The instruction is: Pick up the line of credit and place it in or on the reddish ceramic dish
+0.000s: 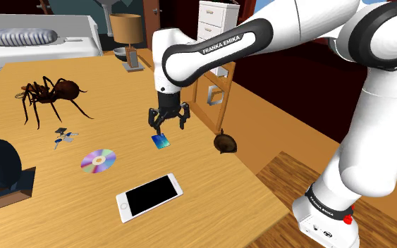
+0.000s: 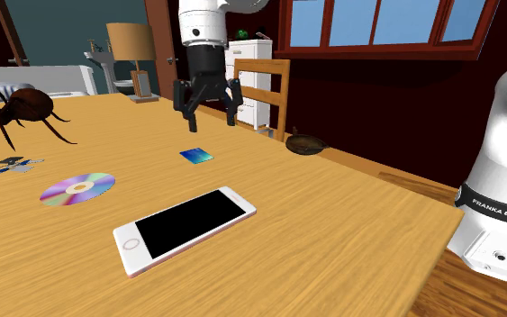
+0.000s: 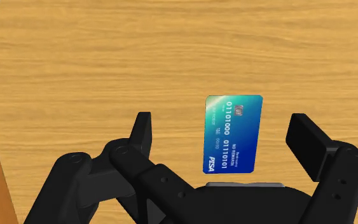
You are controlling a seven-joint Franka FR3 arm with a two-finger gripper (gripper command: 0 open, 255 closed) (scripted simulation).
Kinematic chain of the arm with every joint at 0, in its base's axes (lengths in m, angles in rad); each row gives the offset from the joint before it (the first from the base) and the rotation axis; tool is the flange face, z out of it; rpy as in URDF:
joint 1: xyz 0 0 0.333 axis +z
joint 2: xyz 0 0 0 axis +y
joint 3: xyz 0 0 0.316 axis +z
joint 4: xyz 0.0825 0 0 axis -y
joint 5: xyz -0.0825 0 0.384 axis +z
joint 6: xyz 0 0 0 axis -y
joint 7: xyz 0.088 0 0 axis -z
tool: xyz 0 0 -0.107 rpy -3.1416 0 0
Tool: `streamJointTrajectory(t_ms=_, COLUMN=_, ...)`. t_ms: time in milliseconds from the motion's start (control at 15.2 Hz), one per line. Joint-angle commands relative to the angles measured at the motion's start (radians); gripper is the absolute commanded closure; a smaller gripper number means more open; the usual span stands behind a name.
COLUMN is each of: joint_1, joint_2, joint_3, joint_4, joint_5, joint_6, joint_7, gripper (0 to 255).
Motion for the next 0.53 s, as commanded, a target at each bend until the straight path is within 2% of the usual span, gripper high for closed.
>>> streamJointTrajectory(t_ms=0, joint_1=0.025, joint_2=0.082, joint_3=0.003, joint_4=0.068, joint_5=-0.024, joint_6=-0.006, joint_7=0.037, gripper=0)
streamJointTrajectory(t_ms=66, joint_1=0.035, joint_2=0.112, joint_3=0.002, joint_4=0.095, joint_5=-0.032, joint_6=-0.011, joint_7=0.049, gripper=0)
streamJointTrajectory(t_ms=462, joint_1=0.042, joint_2=0.138, joint_3=-0.001, joint_4=0.047, joint_5=-0.04, joint_6=0.062, joint_7=0.055, gripper=0)
